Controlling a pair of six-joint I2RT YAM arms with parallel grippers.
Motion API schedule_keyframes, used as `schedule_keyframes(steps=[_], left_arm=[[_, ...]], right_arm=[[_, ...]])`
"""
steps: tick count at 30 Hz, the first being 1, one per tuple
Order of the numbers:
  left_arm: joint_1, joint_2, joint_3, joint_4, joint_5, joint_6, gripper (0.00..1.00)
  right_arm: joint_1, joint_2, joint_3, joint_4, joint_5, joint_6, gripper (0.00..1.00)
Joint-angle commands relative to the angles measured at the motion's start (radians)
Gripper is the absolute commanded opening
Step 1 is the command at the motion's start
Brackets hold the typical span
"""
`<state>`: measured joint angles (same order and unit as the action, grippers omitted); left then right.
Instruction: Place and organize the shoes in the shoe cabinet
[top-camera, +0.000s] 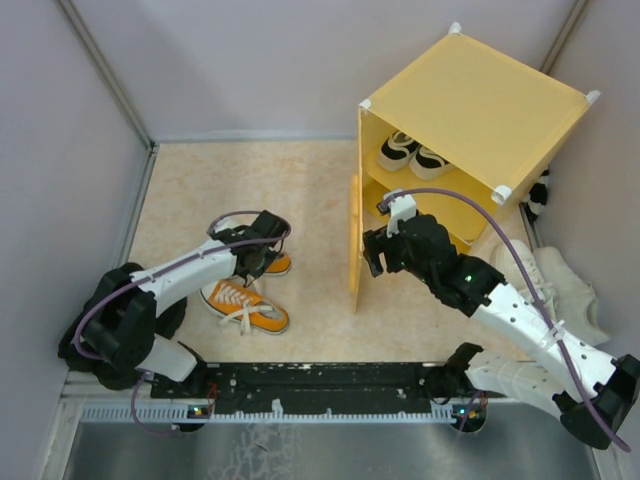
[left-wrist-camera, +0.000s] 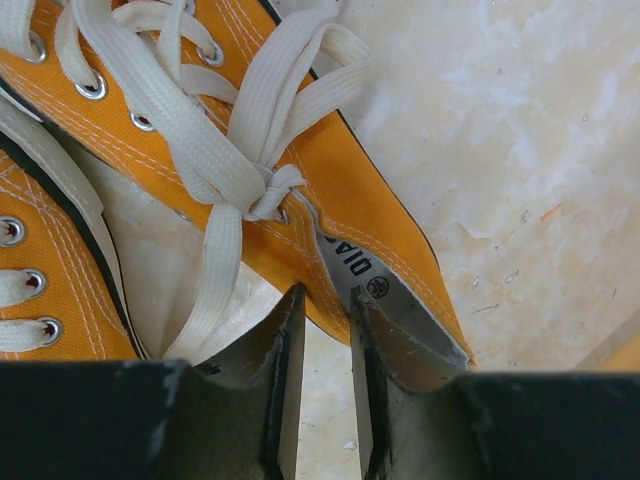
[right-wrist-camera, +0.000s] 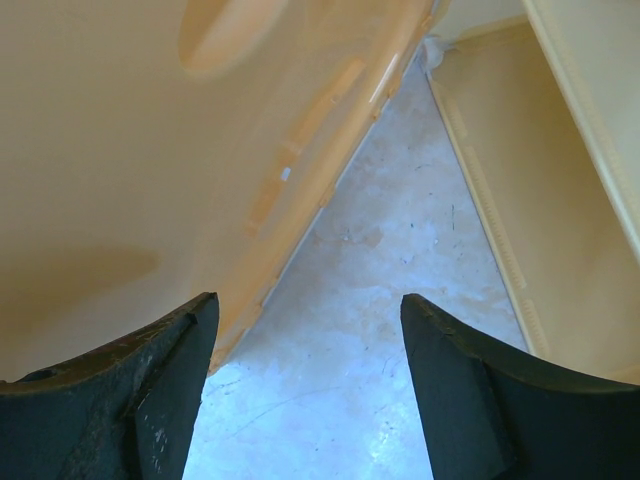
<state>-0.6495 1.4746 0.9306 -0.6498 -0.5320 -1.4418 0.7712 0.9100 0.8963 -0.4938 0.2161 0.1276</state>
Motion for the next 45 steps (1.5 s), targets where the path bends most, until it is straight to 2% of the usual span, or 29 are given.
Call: schedule_keyframes(steps=[1, 8, 9, 11, 12, 15, 20, 24, 30, 34, 37, 40, 41, 43, 45], left_arm=[[0.016, 0.001, 0.025, 0.029, -0.006, 0.029, 0.3], [0.025, 0.029, 0.017, 0.03, 0.045, 0.077, 0.4], [0.024, 0.033, 0.017, 0.03, 0.053, 0.08, 0.38], [0.025, 0.041, 0.017, 0.028, 0.068, 0.083, 0.18], [0.025, 0.041, 0.017, 0.029, 0.073, 0.085, 0.14], [0.025, 0.033, 0.019, 0.028, 0.085, 0.105, 0.08], [0.025, -0.039, 0.055, -0.007, 0.103, 0.159, 0.02], [0.019, -0.141, 0.068, -0.051, 0.207, 0.216, 0.01], [-0.002, -0.268, -0.067, -0.078, 0.317, 0.19, 0.0], [-0.015, -0.288, -0.173, -0.048, 0.363, 0.176, 0.01], [-0.022, -0.28, -0.199, -0.024, 0.385, 0.198, 0.05], [-0.038, -0.29, -0.155, -0.034, 0.343, 0.225, 0.22], [-0.044, -0.299, -0.133, -0.043, 0.323, 0.23, 0.3], [-0.056, -0.321, -0.09, -0.053, 0.273, 0.259, 0.55], [-0.061, -0.335, -0.046, -0.066, 0.247, 0.301, 0.71]], right_arm=[[0.004, -0.012, 0.0, 0.05, 0.012, 0.004, 0.74], [0.004, -0.022, -0.005, 0.049, 0.015, 0.003, 0.74], [0.004, -0.023, -0.006, 0.049, 0.016, 0.004, 0.74], [0.003, -0.022, -0.006, 0.051, 0.017, 0.004, 0.74], [0.004, -0.023, -0.005, 0.052, 0.018, 0.005, 0.74], [0.004, -0.026, -0.006, 0.054, 0.019, 0.005, 0.74], [0.004, -0.033, -0.009, 0.059, 0.025, 0.006, 0.74], [0.004, -0.036, -0.009, 0.062, 0.031, 0.006, 0.74], [0.003, -0.034, -0.01, 0.062, 0.032, 0.006, 0.74], [0.004, -0.029, -0.013, 0.062, 0.026, 0.008, 0.74], [0.004, -0.026, -0.013, 0.055, 0.024, 0.009, 0.74], [0.004, -0.029, -0.012, 0.051, 0.024, 0.013, 0.74], [0.004, -0.03, -0.013, 0.053, 0.023, 0.014, 0.74], [0.004, -0.031, -0.014, 0.053, 0.021, 0.017, 0.74], [0.004, -0.031, -0.017, 0.054, 0.019, 0.02, 0.74]])
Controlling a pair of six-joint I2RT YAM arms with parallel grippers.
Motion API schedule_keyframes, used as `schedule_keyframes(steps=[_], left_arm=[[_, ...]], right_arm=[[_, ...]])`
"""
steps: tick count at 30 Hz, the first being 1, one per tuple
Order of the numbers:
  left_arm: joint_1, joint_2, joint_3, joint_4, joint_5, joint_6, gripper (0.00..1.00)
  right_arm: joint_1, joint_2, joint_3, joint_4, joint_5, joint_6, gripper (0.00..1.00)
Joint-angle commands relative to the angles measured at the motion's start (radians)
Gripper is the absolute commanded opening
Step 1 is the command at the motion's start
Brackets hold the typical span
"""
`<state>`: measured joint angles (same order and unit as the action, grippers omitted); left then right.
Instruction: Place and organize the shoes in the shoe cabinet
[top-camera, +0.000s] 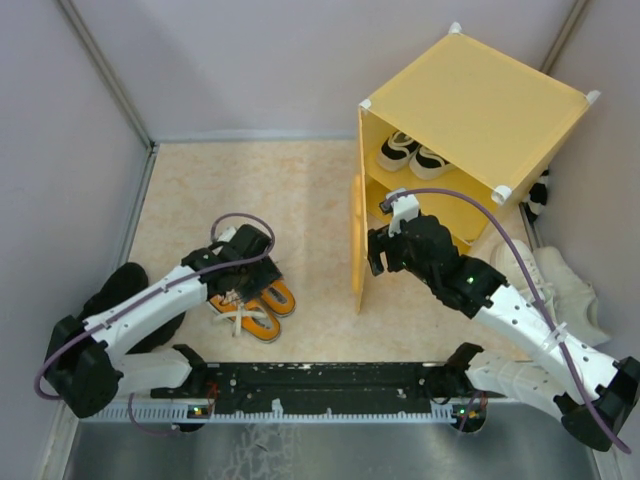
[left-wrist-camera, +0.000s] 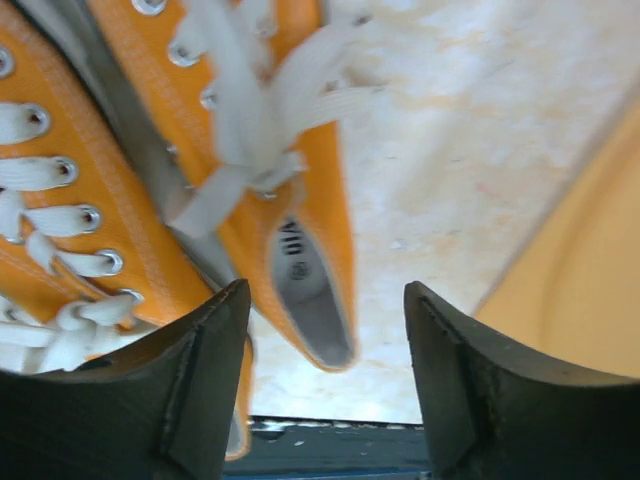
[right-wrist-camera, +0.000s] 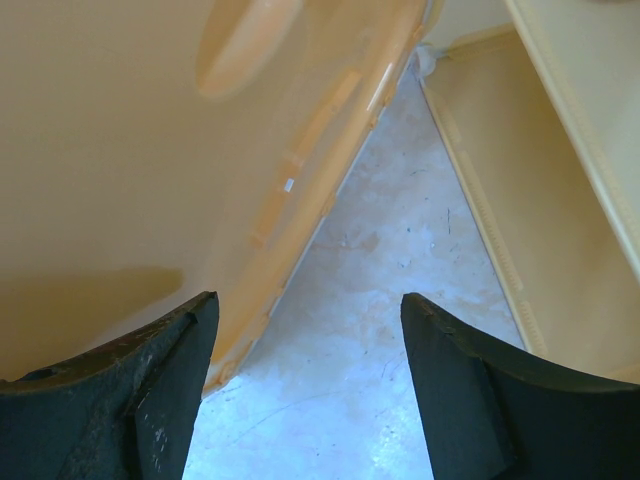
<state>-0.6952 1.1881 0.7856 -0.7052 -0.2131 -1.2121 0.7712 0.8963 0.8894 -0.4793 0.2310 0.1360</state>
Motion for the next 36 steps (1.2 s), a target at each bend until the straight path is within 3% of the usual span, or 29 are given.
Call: schedule_keyframes(steps=[1, 5, 11, 15, 21, 36], left_arm=[[-0.016, -0.052, 0.121, -0.021, -0.08, 0.084, 0.74], [-0.017, -0.06, 0.156, -0.065, -0.074, 0.083, 0.78], [-0.038, -0.095, 0.063, -0.135, -0.02, -0.071, 0.72], [-0.089, -0.161, 0.034, -0.186, -0.081, -0.175, 0.67], [-0.129, -0.192, 0.081, -0.314, -0.116, -0.209, 0.67], [-0.158, -0.115, -0.072, -0.158, -0.052, -0.284, 0.67]], right_arm=[[0.004, -0.017, -0.011, 0.041, 0.004, 0.013, 0.74], [0.004, -0.016, -0.017, 0.049, 0.002, 0.019, 0.74], [0.004, -0.015, -0.02, 0.059, -0.008, 0.023, 0.74], [0.004, -0.023, -0.025, 0.066, -0.016, 0.028, 0.74], [0.004, -0.031, -0.046, 0.089, -0.029, 0.036, 0.74], [0.003, -0.03, -0.056, 0.096, -0.033, 0.035, 0.74]])
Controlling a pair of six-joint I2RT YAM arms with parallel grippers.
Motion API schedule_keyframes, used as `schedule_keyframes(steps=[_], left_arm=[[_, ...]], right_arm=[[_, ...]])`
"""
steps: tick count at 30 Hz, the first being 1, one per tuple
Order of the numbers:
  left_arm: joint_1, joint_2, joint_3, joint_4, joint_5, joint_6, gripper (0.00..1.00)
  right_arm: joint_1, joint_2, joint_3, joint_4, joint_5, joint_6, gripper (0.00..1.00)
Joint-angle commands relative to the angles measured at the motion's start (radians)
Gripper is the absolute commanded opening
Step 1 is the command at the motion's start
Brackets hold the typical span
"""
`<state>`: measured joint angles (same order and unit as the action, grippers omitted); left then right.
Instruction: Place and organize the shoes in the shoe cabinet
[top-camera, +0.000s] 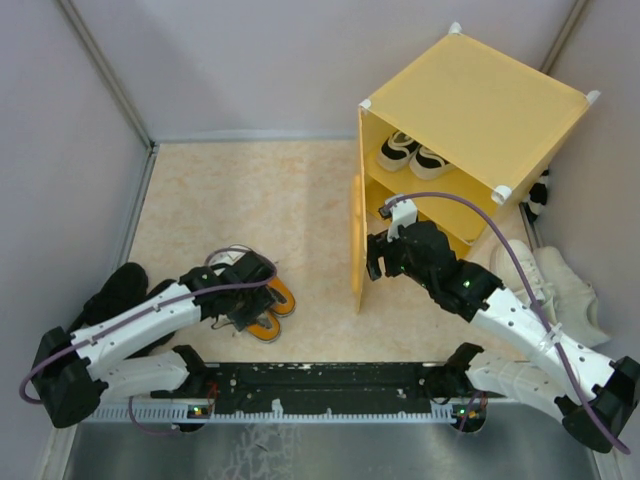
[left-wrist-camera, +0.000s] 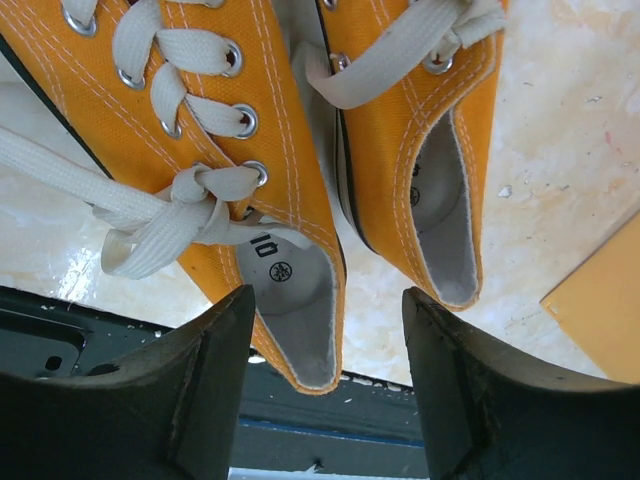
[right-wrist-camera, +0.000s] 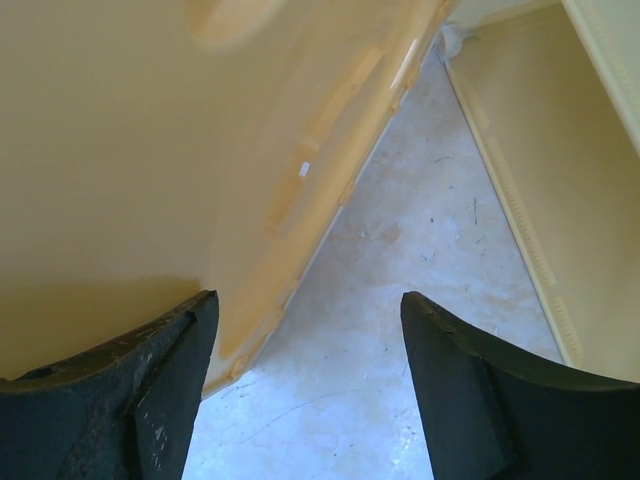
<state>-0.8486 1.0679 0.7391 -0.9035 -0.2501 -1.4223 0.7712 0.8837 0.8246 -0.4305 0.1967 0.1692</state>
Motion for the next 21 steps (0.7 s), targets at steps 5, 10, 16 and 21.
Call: schedule_keyframes(steps=[5, 10, 16, 21], left_arm=[[-0.004, 0.039, -0.041, 0.114, -0.029, -0.105, 0.66], [-0.004, 0.064, -0.039, 0.162, -0.052, -0.124, 0.66], [-0.004, 0.05, 0.002, 0.1, -0.086, -0.125, 0.65], [-0.003, -0.003, 0.006, 0.056, -0.106, -0.127, 0.65]], right_arm=[[0.004, -0.008, 0.017, 0.041, -0.006, -0.001, 0.74], [0.004, -0.008, 0.016, 0.041, -0.009, -0.002, 0.74], [0.004, -0.006, 0.01, 0.045, -0.011, 0.0, 0.74], [0.004, 0.001, 0.007, 0.056, -0.017, 0.001, 0.74]])
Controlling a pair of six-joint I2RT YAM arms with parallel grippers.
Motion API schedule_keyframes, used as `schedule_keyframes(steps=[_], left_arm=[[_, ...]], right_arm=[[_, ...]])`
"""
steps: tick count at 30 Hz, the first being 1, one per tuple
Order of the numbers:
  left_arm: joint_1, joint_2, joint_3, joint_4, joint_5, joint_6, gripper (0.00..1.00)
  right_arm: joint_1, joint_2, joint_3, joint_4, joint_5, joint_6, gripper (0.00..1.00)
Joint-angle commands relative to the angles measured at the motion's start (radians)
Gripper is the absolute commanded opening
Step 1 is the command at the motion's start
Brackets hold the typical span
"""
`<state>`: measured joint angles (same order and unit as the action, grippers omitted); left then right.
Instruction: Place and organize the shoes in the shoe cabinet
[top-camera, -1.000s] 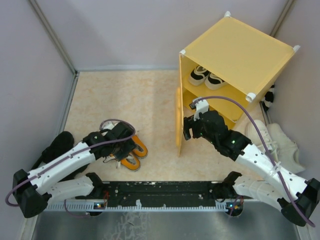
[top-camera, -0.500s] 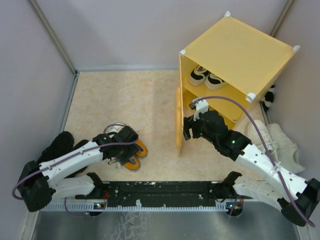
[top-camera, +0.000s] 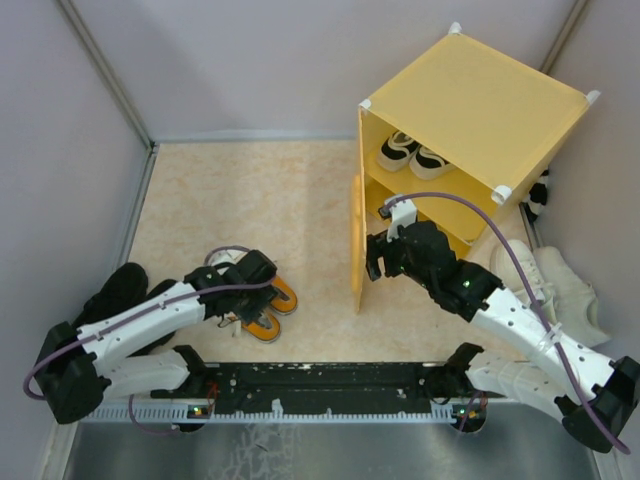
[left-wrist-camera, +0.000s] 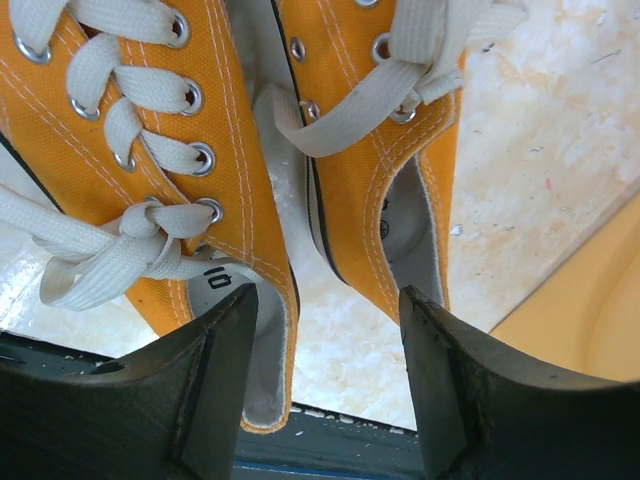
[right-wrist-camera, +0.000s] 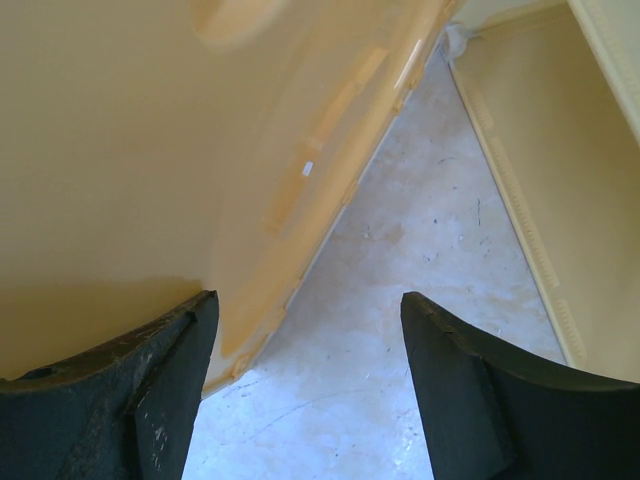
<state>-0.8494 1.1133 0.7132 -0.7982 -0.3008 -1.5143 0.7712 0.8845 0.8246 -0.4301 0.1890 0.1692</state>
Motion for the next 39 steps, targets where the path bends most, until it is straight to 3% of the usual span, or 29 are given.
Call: schedule_keyframes(steps=[1, 18, 25, 39], left_arm=[[-0.003, -0.06, 0.025, -0.05, -0.063, -0.038, 0.65], [0.0, -0.04, -0.052, 0.051, -0.113, -0.053, 0.66], [0.0, 0.008, -0.072, 0.153, -0.092, -0.064, 0.65], [0.033, 0.1, -0.127, 0.212, -0.055, -0.016, 0.65]], right_arm=[[0.004, 0.003, 0.007, 0.058, -0.01, 0.001, 0.74], [0.004, 0.018, -0.002, 0.058, -0.01, 0.0, 0.74], [0.004, 0.013, 0.001, 0.05, -0.013, 0.0, 0.74], [0.004, -0.002, -0.013, 0.05, -0.012, 0.003, 0.74]])
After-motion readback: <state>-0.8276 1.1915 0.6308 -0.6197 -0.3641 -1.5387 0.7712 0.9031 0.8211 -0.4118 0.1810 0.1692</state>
